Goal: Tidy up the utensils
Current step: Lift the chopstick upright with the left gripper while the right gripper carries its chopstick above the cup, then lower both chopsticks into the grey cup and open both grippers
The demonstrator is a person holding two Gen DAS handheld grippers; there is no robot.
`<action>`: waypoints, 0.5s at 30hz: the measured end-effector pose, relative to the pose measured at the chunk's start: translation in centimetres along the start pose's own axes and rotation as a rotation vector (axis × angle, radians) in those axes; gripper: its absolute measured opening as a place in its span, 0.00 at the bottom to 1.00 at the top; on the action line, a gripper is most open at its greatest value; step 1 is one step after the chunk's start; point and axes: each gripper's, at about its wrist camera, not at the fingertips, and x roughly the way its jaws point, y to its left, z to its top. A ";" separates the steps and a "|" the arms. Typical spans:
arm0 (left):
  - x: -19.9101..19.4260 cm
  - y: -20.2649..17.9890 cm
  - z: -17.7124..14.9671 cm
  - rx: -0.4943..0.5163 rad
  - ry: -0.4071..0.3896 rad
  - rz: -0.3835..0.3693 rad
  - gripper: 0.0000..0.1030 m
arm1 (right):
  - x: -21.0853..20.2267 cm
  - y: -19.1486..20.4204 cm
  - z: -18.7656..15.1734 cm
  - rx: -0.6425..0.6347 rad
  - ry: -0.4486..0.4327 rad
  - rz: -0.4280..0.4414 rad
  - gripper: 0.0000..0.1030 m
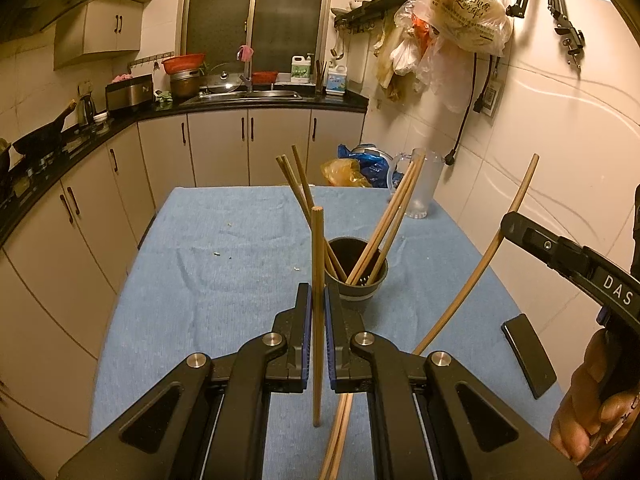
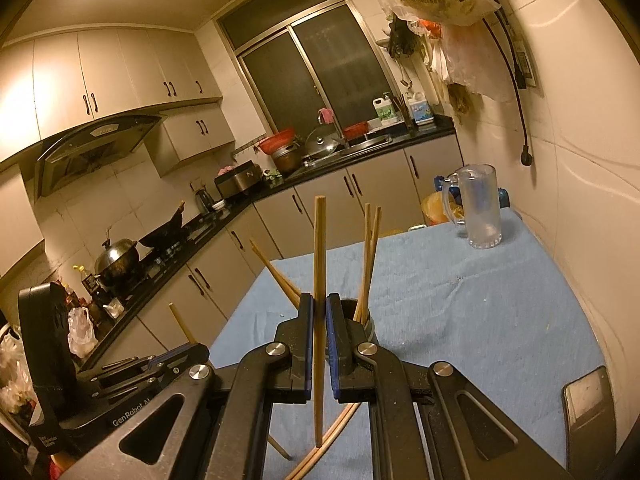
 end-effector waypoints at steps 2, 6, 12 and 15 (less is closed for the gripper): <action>-0.1 0.0 0.3 0.001 -0.003 -0.004 0.06 | 0.0 0.0 0.2 -0.001 -0.003 0.000 0.06; -0.5 0.3 1.6 -0.006 -0.014 -0.026 0.06 | -0.1 0.1 0.9 -0.001 -0.013 -0.002 0.06; -1.6 0.5 4.4 -0.006 -0.058 -0.047 0.06 | -0.3 0.1 3.2 0.004 -0.052 -0.008 0.06; -2.0 0.4 6.1 -0.005 -0.081 -0.056 0.06 | -0.2 0.0 4.3 0.011 -0.071 -0.008 0.06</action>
